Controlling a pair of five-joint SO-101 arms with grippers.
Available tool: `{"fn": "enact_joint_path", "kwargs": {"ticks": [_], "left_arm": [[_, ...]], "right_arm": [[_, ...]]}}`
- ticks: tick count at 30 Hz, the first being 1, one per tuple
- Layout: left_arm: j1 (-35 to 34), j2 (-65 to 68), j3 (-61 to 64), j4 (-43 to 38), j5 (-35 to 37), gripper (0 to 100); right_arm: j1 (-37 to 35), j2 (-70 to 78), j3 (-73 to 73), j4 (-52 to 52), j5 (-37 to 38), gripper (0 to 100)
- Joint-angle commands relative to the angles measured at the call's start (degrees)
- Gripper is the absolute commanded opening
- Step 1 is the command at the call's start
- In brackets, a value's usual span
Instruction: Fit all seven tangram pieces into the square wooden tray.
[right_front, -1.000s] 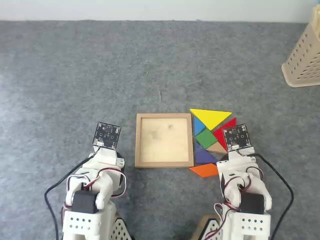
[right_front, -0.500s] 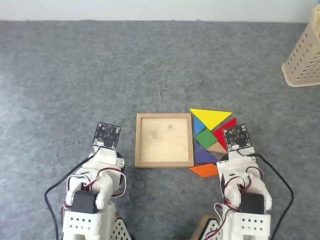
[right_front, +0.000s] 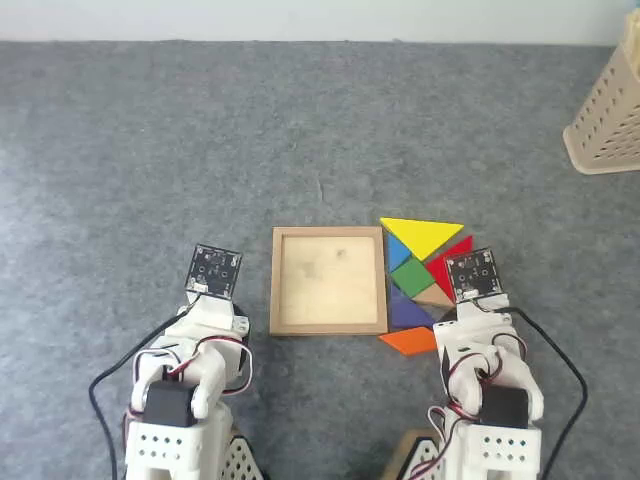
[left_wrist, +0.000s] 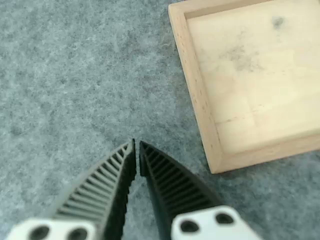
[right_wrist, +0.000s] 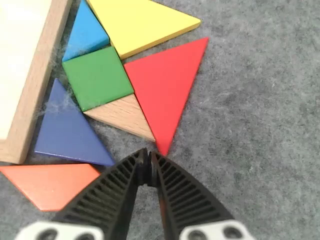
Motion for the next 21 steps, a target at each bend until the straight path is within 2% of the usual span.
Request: {"fn": "enact_joint_path", "kwargs": {"ticks": [1, 8, 10, 14, 16, 18, 21], "left_arm": [[-0.2, -1.2, -1.1, 0.4, 0.4, 1], [-0.2, -1.2, -1.1, 0.4, 0.4, 1], [-0.2, -1.2, -1.1, 0.4, 0.4, 1], [-0.2, -1.2, -1.1, 0.4, 0.4, 1], [-0.1, -1.2, -1.1, 0.4, 0.4, 1], [-0.1, -1.2, -1.1, 0.4, 0.4, 1], [-0.2, -1.2, -1.1, 0.4, 0.4, 1]], "right_arm": [[0.3, -1.2, 0.8, 0.7, 0.3, 0.8], [0.2, -1.2, 0.8, 2.5, 0.7, 0.9], [0.6, -1.2, 0.8, -0.5, 0.8, 0.8], [11.2, -1.2, -2.9, -5.5, 1.0, 0.9], [17.5, -1.1, -7.6, -3.9, 3.0, 0.9], [18.8, -0.9, -12.0, -0.6, 5.3, 0.9], [15.8, 3.2, -18.4, 2.9, 5.9, 0.9]]}}
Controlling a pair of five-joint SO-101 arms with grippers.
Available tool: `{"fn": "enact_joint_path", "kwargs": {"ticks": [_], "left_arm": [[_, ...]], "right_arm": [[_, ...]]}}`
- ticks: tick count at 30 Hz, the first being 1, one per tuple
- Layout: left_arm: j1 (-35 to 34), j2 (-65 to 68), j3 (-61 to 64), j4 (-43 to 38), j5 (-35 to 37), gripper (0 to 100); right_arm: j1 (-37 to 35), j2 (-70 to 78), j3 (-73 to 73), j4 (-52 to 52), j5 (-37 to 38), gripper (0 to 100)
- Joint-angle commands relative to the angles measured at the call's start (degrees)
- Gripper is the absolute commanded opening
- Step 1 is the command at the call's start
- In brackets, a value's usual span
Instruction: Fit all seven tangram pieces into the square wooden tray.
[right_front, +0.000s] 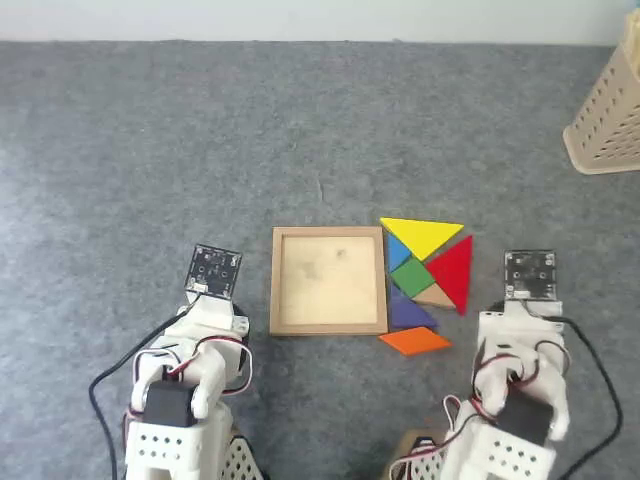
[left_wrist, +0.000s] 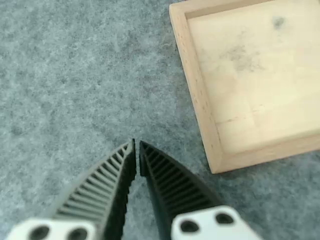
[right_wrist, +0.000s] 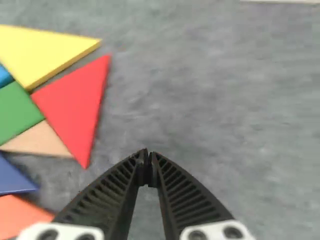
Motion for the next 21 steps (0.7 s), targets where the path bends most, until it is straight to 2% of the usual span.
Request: {"fn": "enact_joint_path", "kwargs": {"ticks": [1, 6, 10, 14, 17, 21], "left_arm": [[-0.1, -1.2, -1.1, 0.4, 0.4, 1], [-0.1, -1.2, -1.1, 0.4, 0.4, 1], [-0.1, -1.2, -1.1, 0.4, 0.4, 1], [-0.1, -1.2, -1.1, 0.4, 0.4, 1], [-0.1, -1.2, -1.1, 0.4, 0.4, 1], [-0.1, -1.2, -1.1, 0.4, 0.4, 1]], "right_arm": [[-1.7, 6.0, -10.5, 2.7, 1.4, 0.9], [-8.6, 32.0, -25.6, 2.7, -1.1, 3.2], [-19.6, 55.9, -39.8, 4.5, -7.5, 14.8], [-28.1, 75.5, -51.0, 5.2, -12.9, 16.3], [-30.2, 85.8, -55.5, 4.3, -13.6, 18.5], [-30.3, 91.5, -55.6, -0.3, -17.1, 22.3]]}}
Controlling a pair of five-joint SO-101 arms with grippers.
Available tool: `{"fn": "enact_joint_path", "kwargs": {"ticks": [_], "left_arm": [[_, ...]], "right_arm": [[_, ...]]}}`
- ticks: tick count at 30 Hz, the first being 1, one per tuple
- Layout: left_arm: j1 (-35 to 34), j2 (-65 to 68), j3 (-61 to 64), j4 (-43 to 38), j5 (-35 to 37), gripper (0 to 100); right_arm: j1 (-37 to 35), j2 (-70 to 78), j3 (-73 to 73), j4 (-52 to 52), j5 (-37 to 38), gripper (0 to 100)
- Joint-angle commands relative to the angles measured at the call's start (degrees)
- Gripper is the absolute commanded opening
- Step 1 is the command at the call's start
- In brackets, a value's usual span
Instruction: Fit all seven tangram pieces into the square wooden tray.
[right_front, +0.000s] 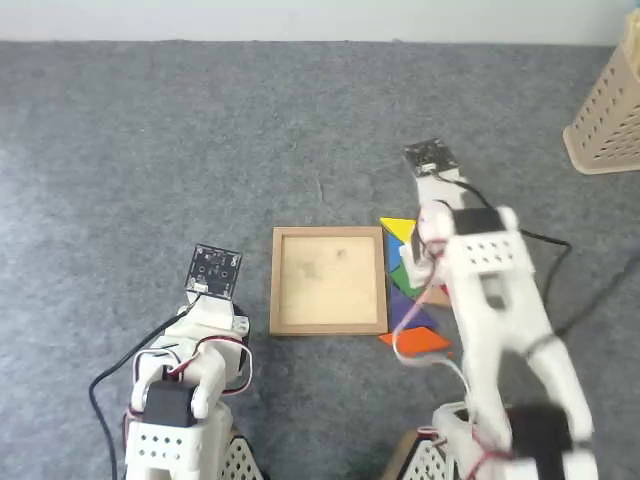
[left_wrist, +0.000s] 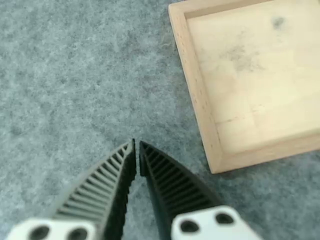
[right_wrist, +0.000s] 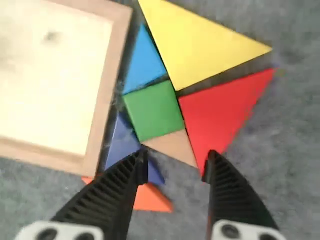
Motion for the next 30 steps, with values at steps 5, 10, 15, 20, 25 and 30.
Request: {"fn": "enact_joint_path", "kwargs": {"ticks": [5, 10, 15, 20, 25, 30], "left_arm": [[-0.2, -1.2, -1.1, 0.4, 0.4, 1], [-0.2, -1.2, -1.1, 0.4, 0.4, 1], [-0.2, -1.2, -1.1, 0.4, 0.4, 1], [-0.2, -1.2, -1.1, 0.4, 0.4, 1], [-0.2, -1.2, -1.1, 0.4, 0.4, 1], [-0.2, -1.2, -1.1, 0.4, 0.4, 1]], "right_arm": [[0.2, 5.9, -2.1, -4.8, -4.6, 22.3], [2.4, 11.6, -2.1, -8.0, -4.7, 22.3], [3.0, 15.4, -3.5, -8.8, -5.0, 22.4], [6.0, 15.7, -3.7, -9.1, -5.1, 22.4], [11.3, 15.9, -4.7, -8.8, -3.9, 22.4], [12.8, 15.0, -5.4, -6.7, -2.9, 22.4]]}}
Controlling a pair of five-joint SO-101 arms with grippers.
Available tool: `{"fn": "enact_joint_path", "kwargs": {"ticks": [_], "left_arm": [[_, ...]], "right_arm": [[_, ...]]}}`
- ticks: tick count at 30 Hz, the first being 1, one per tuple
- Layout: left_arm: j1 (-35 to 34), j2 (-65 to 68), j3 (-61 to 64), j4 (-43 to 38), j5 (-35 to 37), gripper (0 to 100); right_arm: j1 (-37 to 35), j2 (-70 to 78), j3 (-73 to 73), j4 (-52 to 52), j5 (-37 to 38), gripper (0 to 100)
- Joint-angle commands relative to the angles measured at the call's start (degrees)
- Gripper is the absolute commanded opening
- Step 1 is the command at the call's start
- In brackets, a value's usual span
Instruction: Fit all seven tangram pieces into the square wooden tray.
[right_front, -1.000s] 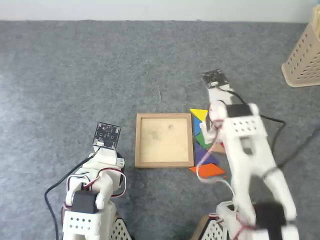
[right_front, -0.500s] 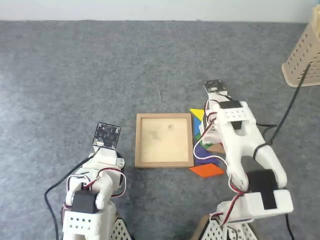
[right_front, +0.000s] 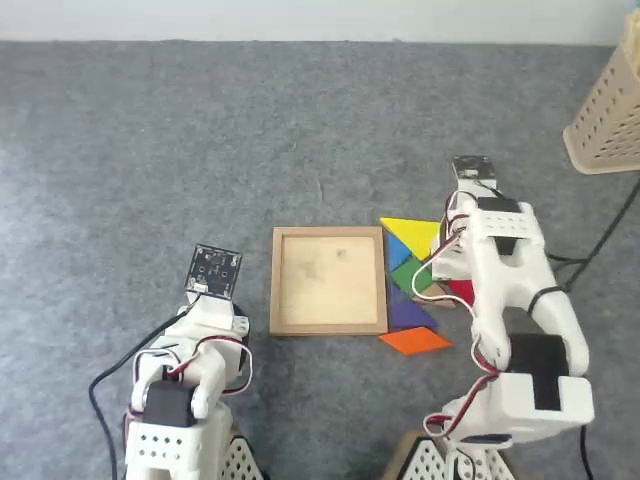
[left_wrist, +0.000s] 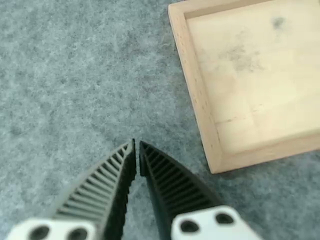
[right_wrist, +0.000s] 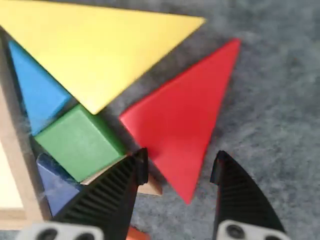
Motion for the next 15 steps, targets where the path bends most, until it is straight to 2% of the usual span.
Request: {"fn": "enact_joint_path", "kwargs": {"ticks": [1, 5, 8, 11, 15], "left_arm": [[-0.2, -1.2, -1.1, 0.4, 0.4, 1], [-0.2, -1.2, -1.1, 0.4, 0.4, 1], [-0.2, -1.2, -1.1, 0.4, 0.4, 1], [-0.2, -1.2, -1.1, 0.4, 0.4, 1], [-0.2, -1.2, -1.1, 0.4, 0.4, 1]], "right_arm": [[2.2, -1.6, -4.6, 3.4, 1.3, 22.4], [1.9, -4.9, -9.9, 8.3, 0.8, 22.4], [-2.5, -5.0, -12.7, 8.1, -1.1, 22.5], [-7.1, -1.2, -14.7, 7.0, -1.7, 22.5], [-6.8, 6.6, -16.9, 4.9, -1.7, 26.3]]}}
